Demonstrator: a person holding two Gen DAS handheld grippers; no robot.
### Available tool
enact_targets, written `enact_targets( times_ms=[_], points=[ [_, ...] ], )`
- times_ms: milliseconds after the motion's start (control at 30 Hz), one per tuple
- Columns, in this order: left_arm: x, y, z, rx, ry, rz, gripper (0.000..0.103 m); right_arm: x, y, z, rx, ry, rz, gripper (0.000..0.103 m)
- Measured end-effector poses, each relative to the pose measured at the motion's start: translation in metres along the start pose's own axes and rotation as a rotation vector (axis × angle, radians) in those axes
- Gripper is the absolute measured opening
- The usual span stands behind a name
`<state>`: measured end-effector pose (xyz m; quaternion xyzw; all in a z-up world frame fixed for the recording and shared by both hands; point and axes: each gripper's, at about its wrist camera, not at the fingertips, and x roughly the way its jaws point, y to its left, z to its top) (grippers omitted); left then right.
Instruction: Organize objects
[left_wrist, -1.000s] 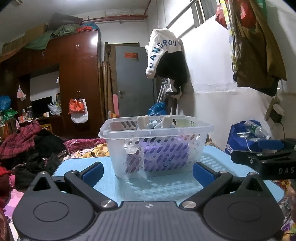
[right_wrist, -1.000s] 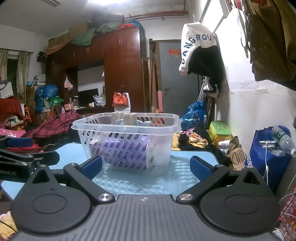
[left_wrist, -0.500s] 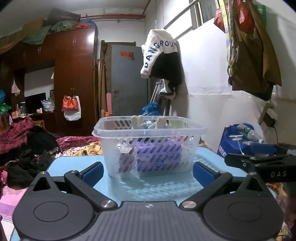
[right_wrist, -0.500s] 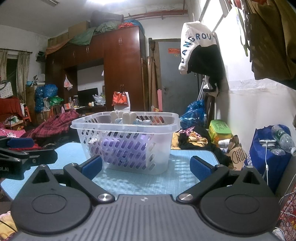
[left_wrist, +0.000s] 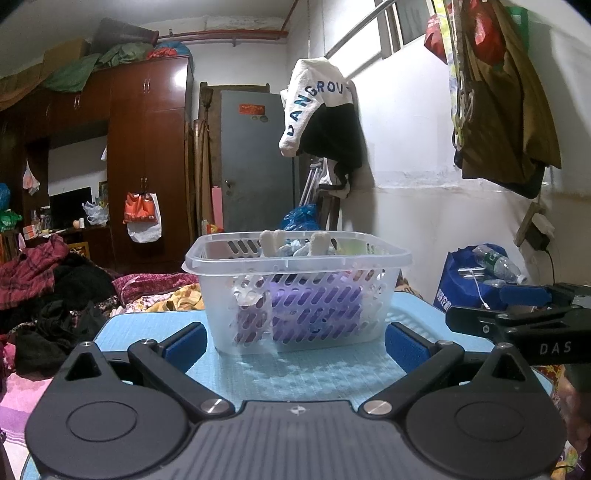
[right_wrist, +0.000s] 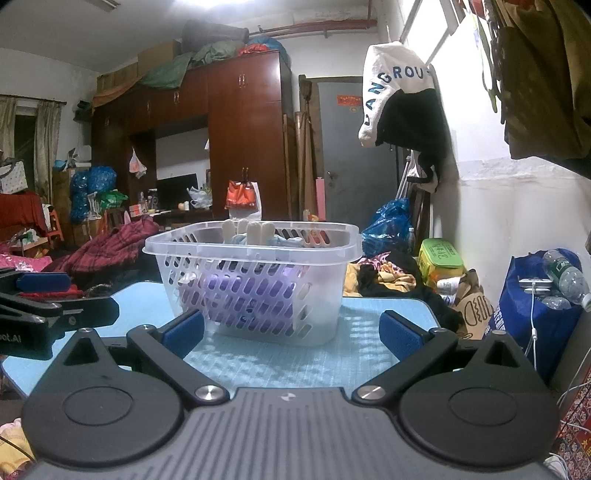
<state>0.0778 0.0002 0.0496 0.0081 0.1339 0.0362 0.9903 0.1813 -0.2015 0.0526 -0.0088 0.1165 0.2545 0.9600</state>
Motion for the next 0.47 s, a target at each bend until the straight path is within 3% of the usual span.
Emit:
enact_targets(
  times_ms=[467],
  points=[
    [-0.0025, -0.0017, 0.0005, 0.0, -0.022, 0.02, 0.103, 0.0009, 0.0008, -0.0032, -0.003, 0.005, 0.003, 0.103]
  ],
)
